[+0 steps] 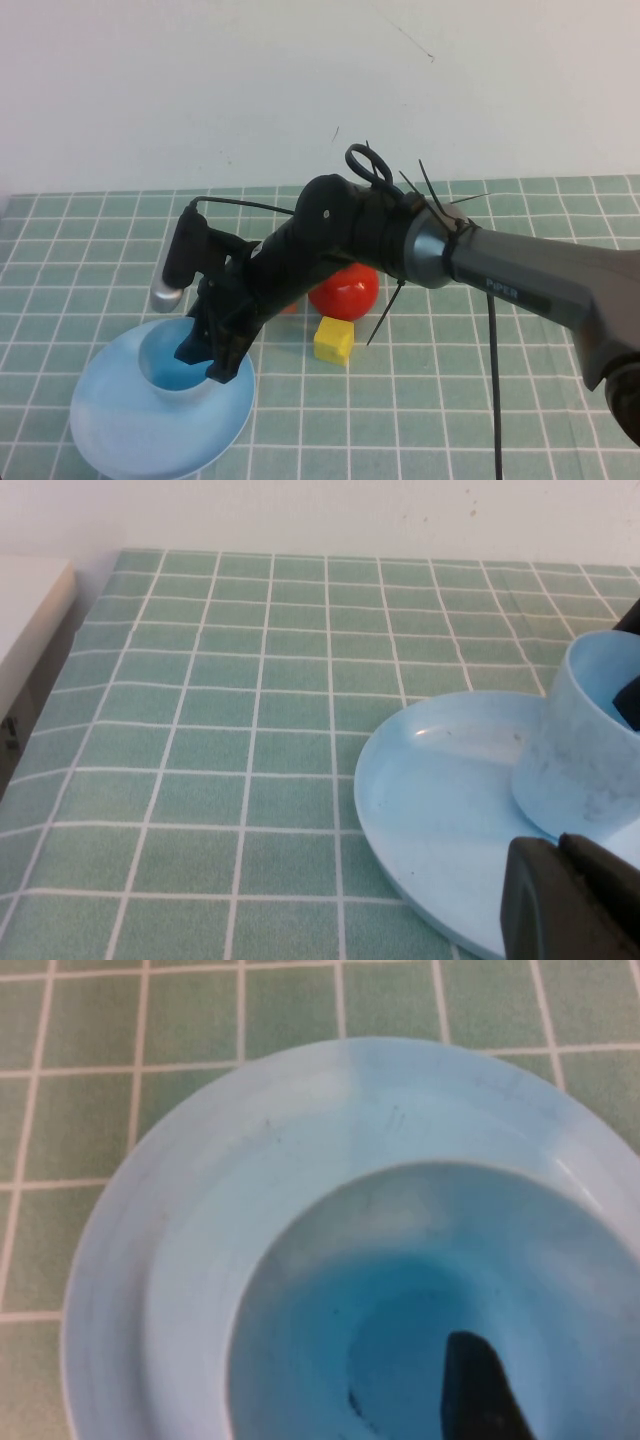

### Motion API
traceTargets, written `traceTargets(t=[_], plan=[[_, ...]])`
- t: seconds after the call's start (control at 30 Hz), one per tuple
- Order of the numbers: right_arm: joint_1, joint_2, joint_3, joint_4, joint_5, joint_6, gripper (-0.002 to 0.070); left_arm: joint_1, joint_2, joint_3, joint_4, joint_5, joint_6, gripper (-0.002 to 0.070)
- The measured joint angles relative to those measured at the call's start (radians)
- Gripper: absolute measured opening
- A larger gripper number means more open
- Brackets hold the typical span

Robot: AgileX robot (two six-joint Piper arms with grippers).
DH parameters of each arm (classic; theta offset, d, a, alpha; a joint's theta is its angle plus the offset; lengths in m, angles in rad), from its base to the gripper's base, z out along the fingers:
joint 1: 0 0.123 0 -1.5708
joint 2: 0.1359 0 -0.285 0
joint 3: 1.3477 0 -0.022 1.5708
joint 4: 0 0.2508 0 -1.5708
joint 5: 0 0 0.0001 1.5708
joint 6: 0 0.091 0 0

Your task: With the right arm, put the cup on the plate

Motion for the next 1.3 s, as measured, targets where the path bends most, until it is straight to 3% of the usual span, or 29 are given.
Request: traceTargets(t=[0.27,0.67,0.83,1.0,1.13,1.3], plan=[[0.000,0.000,-0.070,0.008,0.065,0.000,0.0323,0.000,0.000,0.000,0.000,0.000,0.000,-0.0003],[0.000,0.000,-0.338,-0.036,0.230,0.000,0.0319,0.000,0.000,0.000,0.000,0.000,0.000,-0.0003],[0.000,-0.011,-0.441,-0.293,0.340,0.098,0.0232,0.000,0.000,0.000,0.000,0.000,-0.002,-0.0002],[-0.004,-0.053,-0.521,-0.685,0.528,0.290,0.0069,0.000,0.000,0.000,0.000,0.000,0.000,-0.0003],[-0.043,-0.109,-0.532,-0.763,0.553,0.498,0.0013,0.000,0.000,0.000,0.000,0.000,0.000,-0.0003],[-0.086,-0.194,-0.535,-0.786,0.553,0.536,0.0000,0.000,0.000,0.000,0.000,0.000,0.000,-0.0003]])
